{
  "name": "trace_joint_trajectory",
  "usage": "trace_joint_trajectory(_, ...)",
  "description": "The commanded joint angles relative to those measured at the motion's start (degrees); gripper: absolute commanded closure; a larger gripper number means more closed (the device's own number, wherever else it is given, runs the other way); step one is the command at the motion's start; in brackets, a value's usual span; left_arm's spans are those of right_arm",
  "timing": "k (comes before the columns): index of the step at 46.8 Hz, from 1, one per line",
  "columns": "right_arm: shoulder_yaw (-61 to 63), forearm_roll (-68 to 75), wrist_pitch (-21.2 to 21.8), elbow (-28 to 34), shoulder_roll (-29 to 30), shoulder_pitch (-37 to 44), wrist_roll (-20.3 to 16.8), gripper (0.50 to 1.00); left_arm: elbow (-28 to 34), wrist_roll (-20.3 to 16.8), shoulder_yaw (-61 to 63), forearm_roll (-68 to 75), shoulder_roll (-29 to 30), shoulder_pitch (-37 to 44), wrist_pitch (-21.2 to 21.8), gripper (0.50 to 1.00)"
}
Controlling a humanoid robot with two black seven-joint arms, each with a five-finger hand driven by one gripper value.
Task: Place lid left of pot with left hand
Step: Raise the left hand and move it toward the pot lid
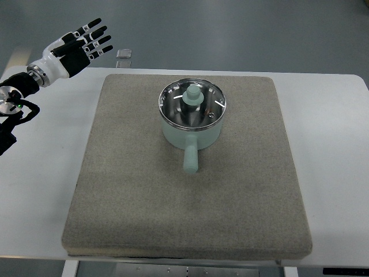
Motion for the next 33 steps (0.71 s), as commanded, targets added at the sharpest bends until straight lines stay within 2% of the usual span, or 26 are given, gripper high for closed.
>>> trace_joint_trajectory(1, 0.0, 0.0, 0.0, 0.0, 0.0, 0.0, 0.0, 0.579, 0.0, -1.4, 0.0, 4.4, 0.8, -1.2, 0.0, 0.504)
trace_joint_trajectory(14, 0.0, 0.0, 0.0, 0.0, 0.0, 0.0, 0.0, 0.579, 0.0, -9.5, 0.1, 20.5, 1.9, -4.1, 0.0, 0.504)
trace_joint_trajectory(22, 0.0, 0.1, 0.0, 0.0, 0.0, 0.0, 0.0, 0.579, -1.2, -10.9, 0.1, 30.0, 4.0, -6.0, 0.0, 0.504)
trace_joint_trajectory(33, 0.0, 0.1, 0.0, 0.0, 0.0, 0.0, 0.0, 0.579, -8.4, -10.9, 0.0, 41.4, 4.8, -8.0, 0.0, 0.504)
